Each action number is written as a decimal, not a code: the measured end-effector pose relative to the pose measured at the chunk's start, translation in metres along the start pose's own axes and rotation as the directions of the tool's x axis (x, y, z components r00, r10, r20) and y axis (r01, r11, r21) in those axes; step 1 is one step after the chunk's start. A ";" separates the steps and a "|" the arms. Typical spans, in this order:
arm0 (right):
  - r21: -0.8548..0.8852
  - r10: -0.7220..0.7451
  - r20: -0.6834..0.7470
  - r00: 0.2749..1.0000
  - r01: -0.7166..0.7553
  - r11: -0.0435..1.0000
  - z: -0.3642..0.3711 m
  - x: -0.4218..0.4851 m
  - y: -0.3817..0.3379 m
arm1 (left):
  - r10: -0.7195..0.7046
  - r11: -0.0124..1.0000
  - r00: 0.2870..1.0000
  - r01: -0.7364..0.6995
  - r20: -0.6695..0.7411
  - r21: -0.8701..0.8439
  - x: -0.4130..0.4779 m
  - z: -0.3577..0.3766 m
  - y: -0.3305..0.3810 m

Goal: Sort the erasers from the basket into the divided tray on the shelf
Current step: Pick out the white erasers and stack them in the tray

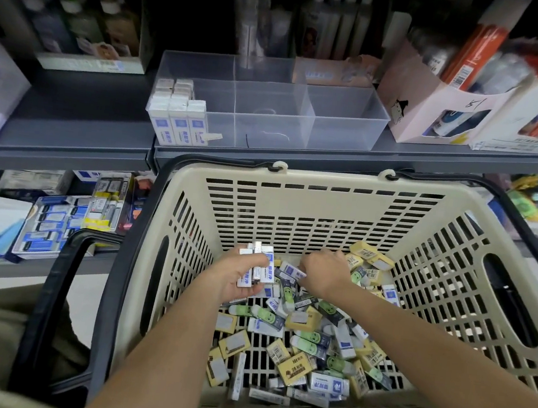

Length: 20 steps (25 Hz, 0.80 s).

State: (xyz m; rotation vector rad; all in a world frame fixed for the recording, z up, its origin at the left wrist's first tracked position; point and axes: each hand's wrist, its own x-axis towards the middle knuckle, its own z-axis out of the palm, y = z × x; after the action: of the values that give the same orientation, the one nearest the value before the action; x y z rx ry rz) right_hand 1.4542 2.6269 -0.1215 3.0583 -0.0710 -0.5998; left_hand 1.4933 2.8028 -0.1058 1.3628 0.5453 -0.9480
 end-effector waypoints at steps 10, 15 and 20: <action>0.964 0.139 0.167 0.976 -0.191 0.185 -0.044 -0.040 -0.010 | 0.017 0.997 0.996 -0.011 0.088 -0.071 -0.004 0.006 0.004; 0.954 0.121 0.081 0.989 -0.112 0.276 -0.045 -0.035 -0.019 | 0.011 0.995 0.987 0.006 0.161 -0.102 -0.010 0.009 0.009; 0.522 0.068 0.064 0.996 -0.092 0.848 -0.028 -0.025 0.012 | 0.035 0.996 0.996 -0.028 0.077 -0.086 -0.006 0.010 0.008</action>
State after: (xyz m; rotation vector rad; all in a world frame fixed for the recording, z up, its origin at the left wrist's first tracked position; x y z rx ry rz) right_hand 1.4409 2.6164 -0.0859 3.5391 -0.4344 -0.7500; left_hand 1.4942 2.7942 -0.0946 1.2497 0.4981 -0.9383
